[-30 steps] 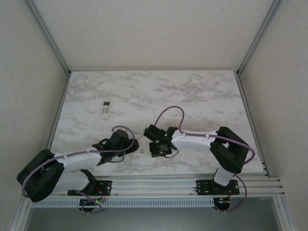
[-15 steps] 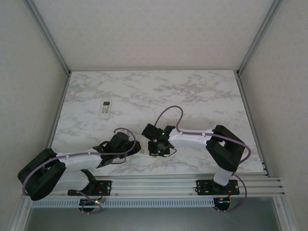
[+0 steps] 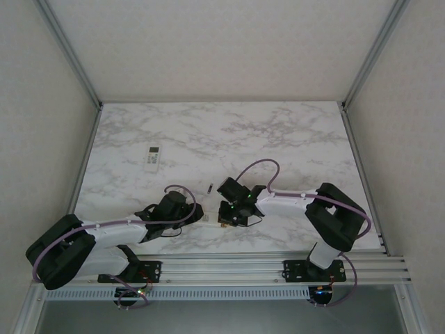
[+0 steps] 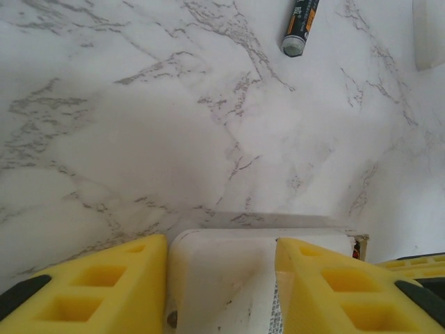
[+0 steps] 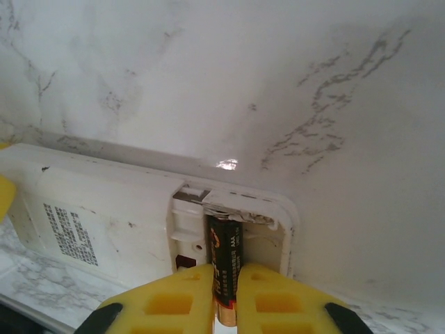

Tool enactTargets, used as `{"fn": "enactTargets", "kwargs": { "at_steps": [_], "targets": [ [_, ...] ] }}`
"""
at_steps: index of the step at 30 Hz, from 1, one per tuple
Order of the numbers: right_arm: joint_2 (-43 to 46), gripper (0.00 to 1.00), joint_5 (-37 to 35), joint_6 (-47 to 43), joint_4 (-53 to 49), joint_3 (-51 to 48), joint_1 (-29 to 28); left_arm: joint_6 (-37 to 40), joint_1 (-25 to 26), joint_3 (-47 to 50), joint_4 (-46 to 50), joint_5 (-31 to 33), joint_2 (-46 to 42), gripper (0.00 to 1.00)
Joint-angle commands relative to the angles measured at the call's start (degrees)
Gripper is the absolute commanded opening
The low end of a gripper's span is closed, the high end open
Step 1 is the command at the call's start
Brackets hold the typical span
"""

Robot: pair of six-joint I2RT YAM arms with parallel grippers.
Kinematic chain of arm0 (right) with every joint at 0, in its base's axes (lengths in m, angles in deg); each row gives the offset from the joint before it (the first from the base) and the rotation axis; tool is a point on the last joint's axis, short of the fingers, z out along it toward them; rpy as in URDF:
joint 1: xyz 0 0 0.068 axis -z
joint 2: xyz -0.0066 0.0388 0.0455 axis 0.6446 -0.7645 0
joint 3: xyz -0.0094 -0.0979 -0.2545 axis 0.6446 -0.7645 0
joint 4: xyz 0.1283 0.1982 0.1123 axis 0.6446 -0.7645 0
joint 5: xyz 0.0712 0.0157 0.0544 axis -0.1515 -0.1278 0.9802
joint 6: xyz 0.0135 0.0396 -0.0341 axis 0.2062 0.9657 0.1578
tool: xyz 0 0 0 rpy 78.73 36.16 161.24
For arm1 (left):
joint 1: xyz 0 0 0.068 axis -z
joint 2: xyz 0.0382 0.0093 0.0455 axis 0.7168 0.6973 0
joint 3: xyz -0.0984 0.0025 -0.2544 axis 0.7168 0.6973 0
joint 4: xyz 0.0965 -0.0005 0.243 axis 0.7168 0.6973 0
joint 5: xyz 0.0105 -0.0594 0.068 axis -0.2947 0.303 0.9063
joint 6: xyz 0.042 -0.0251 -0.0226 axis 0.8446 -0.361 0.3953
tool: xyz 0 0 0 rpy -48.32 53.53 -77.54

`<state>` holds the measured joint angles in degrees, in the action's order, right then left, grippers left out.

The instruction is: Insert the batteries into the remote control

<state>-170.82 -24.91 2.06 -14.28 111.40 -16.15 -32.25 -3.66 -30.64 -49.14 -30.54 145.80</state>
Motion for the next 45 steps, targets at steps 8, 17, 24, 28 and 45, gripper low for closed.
{"fn": "enactTargets", "kwargs": {
  "at_steps": [8,17,24,28,45],
  "targets": [
    [-9.37,0.20,-3.96,1.42,18.51,-1.29,-0.12,-2.18,2.42,0.98,-1.43,-10.40,2.83,0.43],
    [-0.42,0.30,-8.53,-3.31,8.19,-0.85,-0.10,-1.56,2.41,0.12,-0.31,-9.93,2.92,0.43],
    [1.43,0.34,-10.42,-4.69,4.99,-0.58,-0.08,-1.63,2.42,-0.23,-0.09,-9.86,2.91,0.43],
    [2.70,0.35,-10.24,-5.28,3.95,-0.01,-0.09,-1.48,2.41,-0.65,0.31,-9.63,2.99,0.42],
    [8.97,0.42,-20.84,-15.67,-10.42,10.23,1.22,0.81,2.39,-3.98,10.37,0.94,-2.74,0.62]
  ]
}}
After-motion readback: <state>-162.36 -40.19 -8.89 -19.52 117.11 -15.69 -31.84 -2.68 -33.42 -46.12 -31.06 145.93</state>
